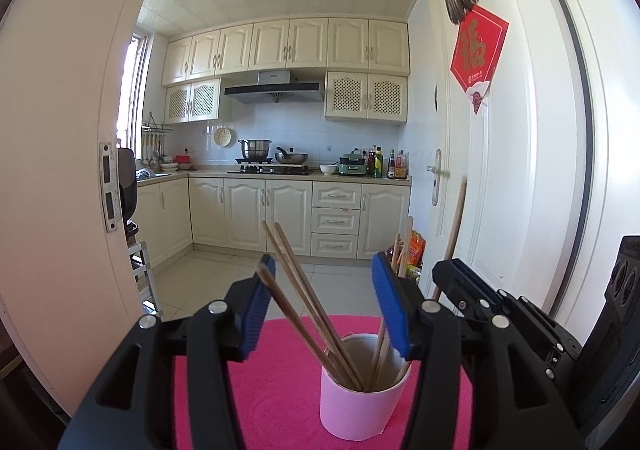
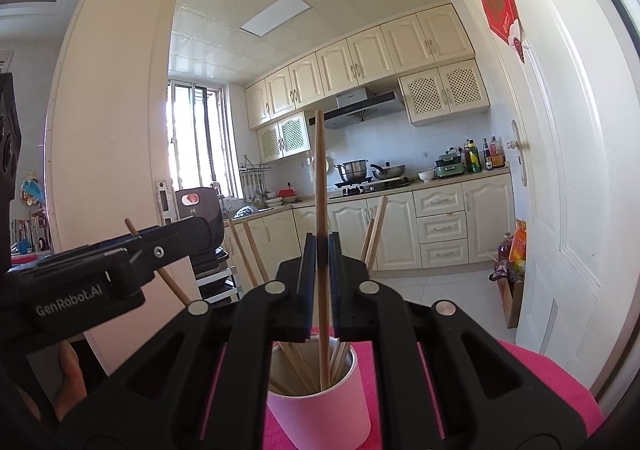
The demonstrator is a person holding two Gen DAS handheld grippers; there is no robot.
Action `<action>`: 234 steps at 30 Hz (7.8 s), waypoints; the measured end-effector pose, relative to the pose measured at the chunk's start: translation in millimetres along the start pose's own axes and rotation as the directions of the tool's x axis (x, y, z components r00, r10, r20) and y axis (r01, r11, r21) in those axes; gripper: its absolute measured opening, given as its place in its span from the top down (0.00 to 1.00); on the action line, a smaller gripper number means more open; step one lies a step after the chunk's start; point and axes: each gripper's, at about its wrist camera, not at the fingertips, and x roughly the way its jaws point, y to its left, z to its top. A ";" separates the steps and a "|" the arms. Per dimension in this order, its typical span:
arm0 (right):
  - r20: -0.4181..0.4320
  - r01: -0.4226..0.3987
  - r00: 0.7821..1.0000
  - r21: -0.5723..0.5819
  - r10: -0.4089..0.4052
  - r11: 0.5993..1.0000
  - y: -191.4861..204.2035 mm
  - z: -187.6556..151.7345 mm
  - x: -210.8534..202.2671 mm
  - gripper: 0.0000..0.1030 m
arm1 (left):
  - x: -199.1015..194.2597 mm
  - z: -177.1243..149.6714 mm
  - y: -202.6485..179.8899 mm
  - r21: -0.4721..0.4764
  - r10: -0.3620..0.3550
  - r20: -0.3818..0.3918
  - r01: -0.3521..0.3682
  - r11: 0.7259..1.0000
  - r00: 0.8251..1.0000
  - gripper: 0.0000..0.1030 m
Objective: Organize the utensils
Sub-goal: 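Open the left tool to drop its chopstick into the cup while the right tool releases its own, then lower both tools to the pile and grasp one chopstick in each, then raise both held chopsticks and insert them into the pink cup, then open the left tool over the cup while the right tool opens and releases its chopstick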
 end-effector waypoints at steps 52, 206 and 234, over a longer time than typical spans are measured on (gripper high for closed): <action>-0.721 -0.062 0.689 -0.152 -0.067 0.986 48.4 -77.3 -53.4 0.58 | -77.3 -104.4 46.6 -0.152 -0.089 -0.599 -0.004 0.988 0.796 0.38; -0.050 -0.096 0.994 0.084 0.100 0.992 -16.9 9.2 13.9 0.95 | 39.6 -21.7 9.6 -0.183 -0.062 0.218 0.103 0.978 0.974 0.90; -0.062 -0.083 0.994 0.065 0.087 0.994 -14.5 2.0 14.2 0.94 | 23.6 -19.0 7.9 -0.145 -0.090 0.245 0.128 0.981 0.965 0.57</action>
